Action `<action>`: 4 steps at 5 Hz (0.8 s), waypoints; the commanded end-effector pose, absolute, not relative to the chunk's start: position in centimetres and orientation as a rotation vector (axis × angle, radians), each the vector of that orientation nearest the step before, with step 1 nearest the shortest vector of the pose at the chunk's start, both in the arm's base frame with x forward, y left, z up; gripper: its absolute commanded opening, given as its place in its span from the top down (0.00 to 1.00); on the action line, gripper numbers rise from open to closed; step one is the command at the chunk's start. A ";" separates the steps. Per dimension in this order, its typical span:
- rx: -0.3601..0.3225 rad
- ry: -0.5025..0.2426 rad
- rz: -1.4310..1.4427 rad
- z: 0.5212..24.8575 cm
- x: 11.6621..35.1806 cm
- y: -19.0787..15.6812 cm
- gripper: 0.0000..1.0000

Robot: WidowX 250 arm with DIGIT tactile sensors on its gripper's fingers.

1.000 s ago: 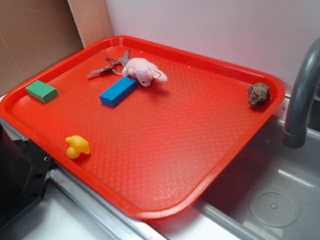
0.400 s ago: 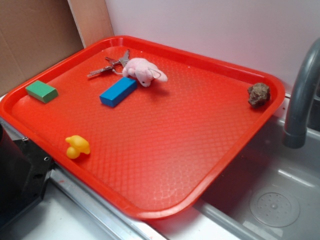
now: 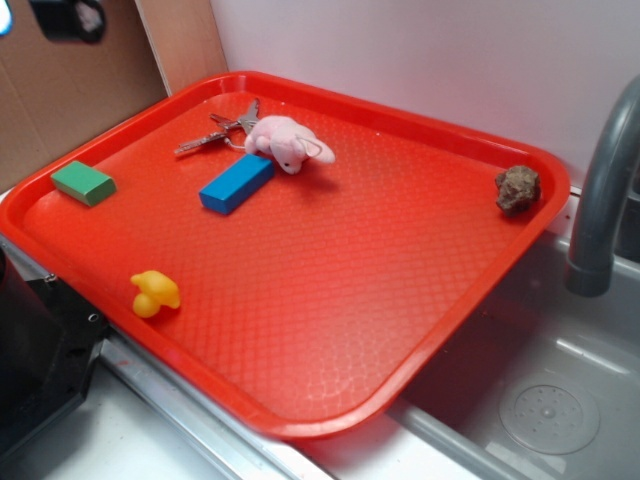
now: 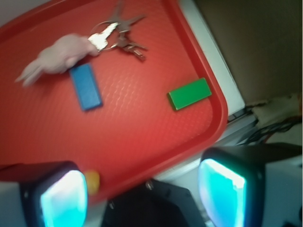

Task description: Grab the green block.

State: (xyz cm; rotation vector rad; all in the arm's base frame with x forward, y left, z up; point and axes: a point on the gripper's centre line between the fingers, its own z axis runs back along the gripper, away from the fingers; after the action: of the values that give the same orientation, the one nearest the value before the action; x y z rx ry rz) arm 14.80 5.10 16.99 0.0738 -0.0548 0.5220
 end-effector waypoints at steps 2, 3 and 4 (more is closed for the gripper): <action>0.091 -0.068 1.218 8.4 14.1 14.1 0.00; 0.018 -0.035 1.259 6.4 14.1 14.5 0.00; 0.018 -0.035 1.259 6.4 14.1 14.5 0.00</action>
State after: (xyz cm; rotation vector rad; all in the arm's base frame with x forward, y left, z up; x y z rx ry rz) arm 15.14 14.12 5.58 0.0121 0.0096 1.2471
